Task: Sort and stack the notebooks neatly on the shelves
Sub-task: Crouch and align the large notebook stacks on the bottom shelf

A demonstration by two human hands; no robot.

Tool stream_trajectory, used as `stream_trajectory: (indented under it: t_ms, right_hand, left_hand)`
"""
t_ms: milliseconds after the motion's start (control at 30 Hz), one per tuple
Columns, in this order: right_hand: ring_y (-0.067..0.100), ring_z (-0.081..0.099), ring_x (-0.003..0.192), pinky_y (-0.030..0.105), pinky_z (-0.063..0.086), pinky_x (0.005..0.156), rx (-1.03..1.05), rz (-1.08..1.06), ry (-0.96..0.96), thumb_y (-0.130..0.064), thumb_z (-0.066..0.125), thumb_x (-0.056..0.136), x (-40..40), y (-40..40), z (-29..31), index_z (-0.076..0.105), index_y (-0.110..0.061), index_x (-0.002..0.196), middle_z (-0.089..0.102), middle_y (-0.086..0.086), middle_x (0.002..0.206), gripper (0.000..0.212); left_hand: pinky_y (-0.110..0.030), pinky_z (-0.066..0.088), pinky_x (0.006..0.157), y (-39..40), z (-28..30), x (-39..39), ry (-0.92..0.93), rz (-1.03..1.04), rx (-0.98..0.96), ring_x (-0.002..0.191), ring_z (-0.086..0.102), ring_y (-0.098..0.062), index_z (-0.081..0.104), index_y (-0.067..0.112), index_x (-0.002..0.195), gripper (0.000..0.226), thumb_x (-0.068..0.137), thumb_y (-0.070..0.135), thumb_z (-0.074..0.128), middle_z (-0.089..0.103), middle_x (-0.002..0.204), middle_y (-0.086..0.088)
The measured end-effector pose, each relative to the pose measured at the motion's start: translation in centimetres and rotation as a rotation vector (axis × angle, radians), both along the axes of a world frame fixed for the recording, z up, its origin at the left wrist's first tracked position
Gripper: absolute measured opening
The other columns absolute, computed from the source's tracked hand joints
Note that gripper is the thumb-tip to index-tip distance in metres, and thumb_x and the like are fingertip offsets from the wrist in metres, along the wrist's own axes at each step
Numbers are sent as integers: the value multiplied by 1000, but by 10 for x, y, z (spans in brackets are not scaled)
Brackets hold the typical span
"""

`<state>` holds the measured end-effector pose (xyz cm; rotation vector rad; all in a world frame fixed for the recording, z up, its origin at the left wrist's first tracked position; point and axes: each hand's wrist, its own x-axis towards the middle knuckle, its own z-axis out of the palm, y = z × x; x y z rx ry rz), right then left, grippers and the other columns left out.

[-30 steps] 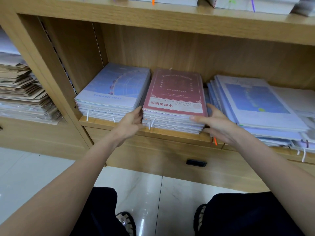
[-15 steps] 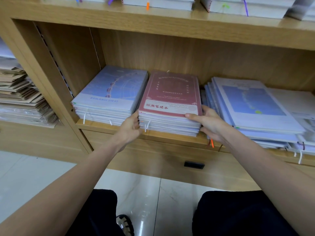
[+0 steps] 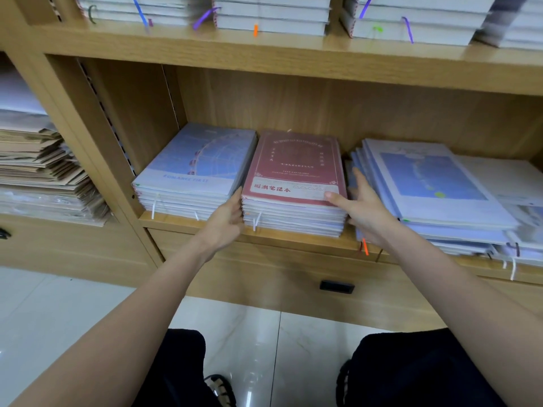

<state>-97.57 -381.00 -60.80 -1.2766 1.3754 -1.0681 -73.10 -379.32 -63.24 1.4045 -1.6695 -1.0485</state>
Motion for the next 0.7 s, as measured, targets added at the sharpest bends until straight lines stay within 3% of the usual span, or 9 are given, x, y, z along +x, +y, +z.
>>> stream_trajectory:
  t_ms: [33,100,167,200,233,267,333,500,700]
  right_hand:
    - [12,43,124,39,37,107,-45,41,102,-17,66,86,-1,3,1,11,-28,150,43,-9,136,85]
    - [9,45,121,30,39,104,-116,130,383,-18,65,87,-2,8,0,18,-30,149,37,-7,146,79]
    - [-1,49,88,12,45,77,-155,164,578,-19,63,89,-1,10,-2,25,-31,147,31,-3,151,70]
    - [-3,46,79,11,43,69,-165,157,617,-19,61,90,-1,10,-2,29,-31,145,30,-2,151,65]
    - [2,52,89,14,44,76,-171,148,639,-19,61,91,0,10,-3,33,-29,144,31,-1,151,61]
    - [13,52,113,21,42,91,-167,140,645,-18,60,91,0,9,-3,36,-26,143,33,2,151,58]
    - [21,28,140,29,27,109,-155,140,636,-15,59,92,2,10,-3,40,-21,142,35,7,149,54]
    - [19,14,145,29,18,112,-135,151,657,-14,53,95,5,15,0,37,-23,143,29,7,152,52]
    - [24,21,142,35,24,114,-118,120,646,-15,53,95,8,16,-2,39,-26,142,30,9,152,51]
  left_hand:
    - [-9,47,76,0,3,0,-57,61,-52,114,45,-10,31,16,142,51,96,-5,39,50,117,5]
    - [-5,44,78,0,5,4,-68,49,-105,117,44,-10,26,16,145,56,95,-7,38,46,125,6]
    - [-4,38,86,2,2,5,-38,3,-77,117,42,-6,22,18,147,67,91,-15,38,39,129,10]
    - [-6,37,88,1,1,6,-54,5,-57,115,42,-5,24,19,146,67,91,-14,40,40,127,11]
    - [-9,37,89,-1,-1,7,-73,15,-44,113,44,-5,27,22,145,65,92,-12,41,42,125,11]
    - [-13,37,89,-3,-3,6,-89,33,-47,110,46,-6,29,24,144,62,93,-8,42,45,123,10]
    - [-20,40,86,-9,-7,7,-97,70,-63,102,49,-10,35,26,142,56,95,-3,43,52,117,5]
    - [-39,46,96,-16,-10,10,-86,130,-64,100,54,-19,43,27,137,43,99,7,39,59,110,-7]
    - [-40,51,92,-14,-9,2,-140,199,-142,101,61,-30,50,23,133,38,99,9,40,62,102,-7]
